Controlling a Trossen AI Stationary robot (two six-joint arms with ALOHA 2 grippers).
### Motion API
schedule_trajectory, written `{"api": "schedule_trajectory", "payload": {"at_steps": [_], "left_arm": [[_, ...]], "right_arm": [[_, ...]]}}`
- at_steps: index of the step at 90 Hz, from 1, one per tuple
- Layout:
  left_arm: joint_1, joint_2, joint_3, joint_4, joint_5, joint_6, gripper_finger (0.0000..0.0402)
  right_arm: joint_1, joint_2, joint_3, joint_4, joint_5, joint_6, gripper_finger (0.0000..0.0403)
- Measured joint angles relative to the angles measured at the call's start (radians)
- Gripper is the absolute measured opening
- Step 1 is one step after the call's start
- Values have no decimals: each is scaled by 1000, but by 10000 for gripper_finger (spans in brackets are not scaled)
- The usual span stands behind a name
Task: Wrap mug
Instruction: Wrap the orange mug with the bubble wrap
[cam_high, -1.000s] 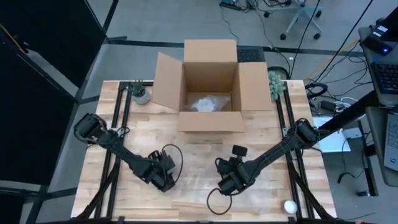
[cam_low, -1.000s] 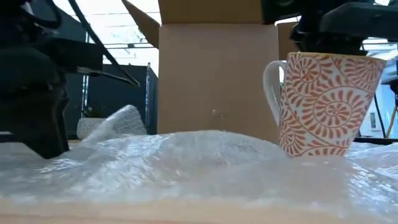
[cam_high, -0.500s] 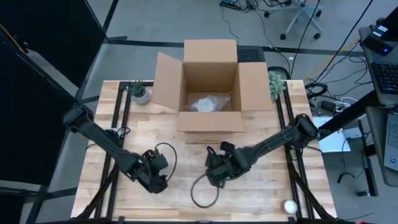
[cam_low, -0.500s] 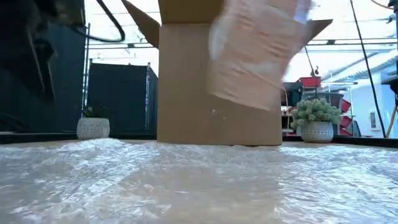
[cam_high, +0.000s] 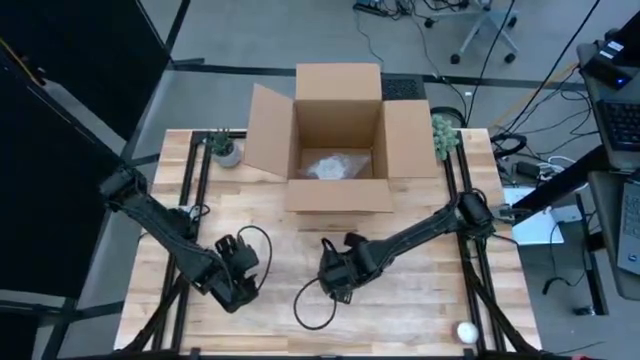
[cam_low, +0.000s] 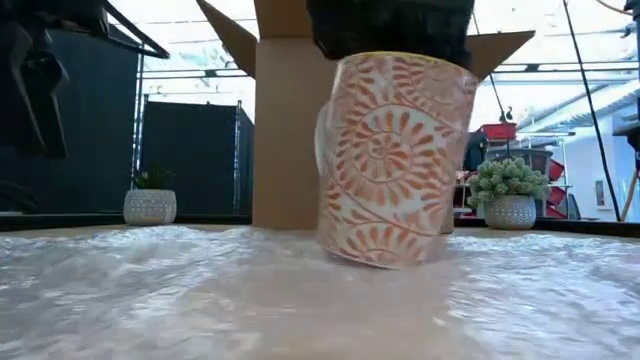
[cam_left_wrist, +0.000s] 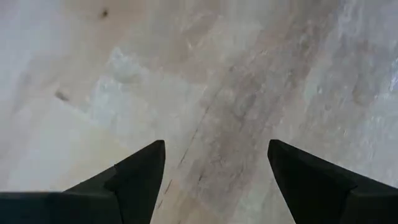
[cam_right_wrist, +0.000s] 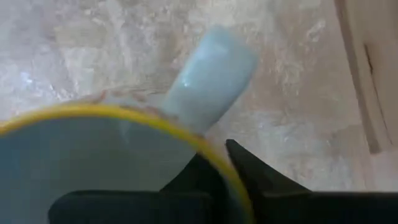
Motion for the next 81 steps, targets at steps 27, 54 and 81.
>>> {"api": "schedule_trajectory", "payload": {"at_steps": [27,54,81], "left_arm": [[1,0,0,2,-12,0,273],[1,0,1,7,-15,0,273],[1,0,1,7,-16,1,273]], "right_arm": [[-19,-1,-1,22,1,63,9],[-42,-1,-2,33,-25,112,88],[-44,-1,34,8,-93,50,166]]}}
